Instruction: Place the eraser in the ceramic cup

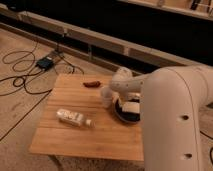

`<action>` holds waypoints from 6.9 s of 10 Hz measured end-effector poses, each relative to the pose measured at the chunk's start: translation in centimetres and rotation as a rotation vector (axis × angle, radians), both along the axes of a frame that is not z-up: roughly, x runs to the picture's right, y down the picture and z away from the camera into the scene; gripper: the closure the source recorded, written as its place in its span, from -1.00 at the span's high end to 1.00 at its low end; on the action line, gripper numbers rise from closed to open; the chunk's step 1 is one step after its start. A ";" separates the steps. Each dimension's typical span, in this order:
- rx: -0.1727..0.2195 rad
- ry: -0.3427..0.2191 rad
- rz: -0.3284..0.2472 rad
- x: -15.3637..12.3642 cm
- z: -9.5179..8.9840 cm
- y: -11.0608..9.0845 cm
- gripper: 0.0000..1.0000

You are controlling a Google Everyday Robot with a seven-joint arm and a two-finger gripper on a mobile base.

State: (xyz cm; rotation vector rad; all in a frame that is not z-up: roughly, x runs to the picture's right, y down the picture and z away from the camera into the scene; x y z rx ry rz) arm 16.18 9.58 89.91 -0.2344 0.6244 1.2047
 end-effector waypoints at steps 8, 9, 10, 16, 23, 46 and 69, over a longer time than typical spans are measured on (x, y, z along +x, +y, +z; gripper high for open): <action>-0.028 0.030 0.071 1.3 2.0 1.7 -0.11; -0.028 0.029 0.091 1.6 2.1 1.8 -0.29; -0.023 0.022 0.116 1.6 2.2 1.8 -0.53; -0.020 0.015 0.173 3.0 1.1 1.0 -1.00; 0.021 -0.017 0.170 2.7 -1.8 -2.6 -1.00; 0.186 -0.554 0.077 -18.4 -11.3 -13.8 -1.00; 0.065 -0.605 0.280 -16.7 -8.8 -12.4 0.44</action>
